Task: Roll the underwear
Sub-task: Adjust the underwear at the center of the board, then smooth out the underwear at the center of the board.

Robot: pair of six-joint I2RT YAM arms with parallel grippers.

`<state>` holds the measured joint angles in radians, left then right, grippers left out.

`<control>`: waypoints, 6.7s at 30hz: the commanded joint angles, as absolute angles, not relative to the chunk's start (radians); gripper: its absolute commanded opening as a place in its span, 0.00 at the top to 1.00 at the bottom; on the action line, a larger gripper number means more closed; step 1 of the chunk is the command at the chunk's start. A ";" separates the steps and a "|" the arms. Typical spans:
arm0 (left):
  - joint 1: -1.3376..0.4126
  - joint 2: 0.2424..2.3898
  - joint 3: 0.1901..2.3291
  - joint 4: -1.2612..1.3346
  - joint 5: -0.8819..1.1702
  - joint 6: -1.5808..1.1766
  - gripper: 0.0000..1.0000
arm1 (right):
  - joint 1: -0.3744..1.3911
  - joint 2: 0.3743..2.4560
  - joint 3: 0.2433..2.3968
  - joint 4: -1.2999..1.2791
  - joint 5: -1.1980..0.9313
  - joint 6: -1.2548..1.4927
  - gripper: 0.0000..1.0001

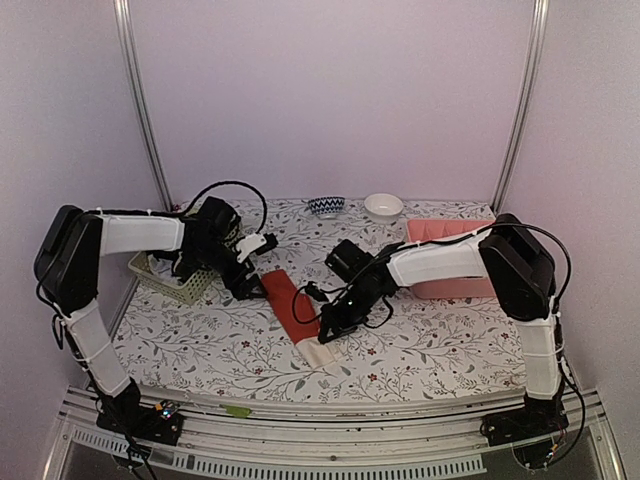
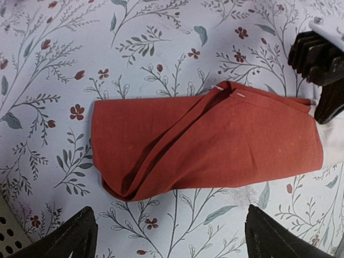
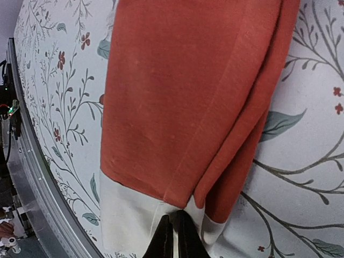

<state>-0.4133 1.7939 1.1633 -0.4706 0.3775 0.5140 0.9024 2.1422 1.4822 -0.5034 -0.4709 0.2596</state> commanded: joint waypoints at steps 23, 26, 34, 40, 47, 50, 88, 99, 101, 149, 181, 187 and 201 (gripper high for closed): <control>-0.511 1.889 1.239 -0.433 0.274 0.450 0.04 | 0.863 1.990 1.366 -0.376 -0.526 0.391 0.92; -0.523 1.926 1.264 -0.434 0.254 0.453 0.04 | 0.862 2.003 1.380 -0.382 -0.573 0.393 0.91; -0.509 1.958 1.310 -0.473 0.425 0.559 0.12 | 0.863 1.990 1.361 -0.376 -0.591 0.406 0.92; -0.509 1.933 1.341 -0.551 0.553 0.732 0.18 | 0.862 1.980 1.332 -0.319 -0.637 0.462 0.92; -0.498 2.106 1.504 -0.843 0.751 1.083 0.40 | 0.864 1.952 1.240 -0.197 -0.680 0.509 0.92; -0.485 2.161 1.568 -0.884 0.769 1.139 0.44 | 0.873 1.940 1.217 -0.152 -0.685 0.539 0.91; -0.558 2.268 1.638 -0.863 0.617 1.132 0.64 | 0.971 2.013 1.201 -0.162 -0.639 0.568 0.74; -0.554 2.252 1.642 -0.860 0.647 1.116 1.00 | 0.986 2.044 1.272 -0.200 -0.618 0.548 0.75; -0.552 2.253 1.646 -0.862 0.652 1.110 1.00 | 0.989 2.050 1.277 -0.204 -0.622 0.548 0.75; -0.539 2.230 1.669 -0.875 0.670 1.094 1.00 | 0.989 2.011 1.298 -0.324 -0.557 0.549 1.00; -0.496 2.216 1.661 -0.749 0.670 0.973 1.00 | 0.925 1.986 1.306 -0.448 -0.478 0.465 1.00; -0.503 2.233 1.663 -0.747 0.651 0.959 1.00 | 0.924 1.999 1.312 -0.458 -0.459 0.467 1.00; -0.419 2.132 1.610 -0.708 0.623 0.822 0.37 | 0.915 1.964 1.355 -0.496 -0.445 0.468 0.76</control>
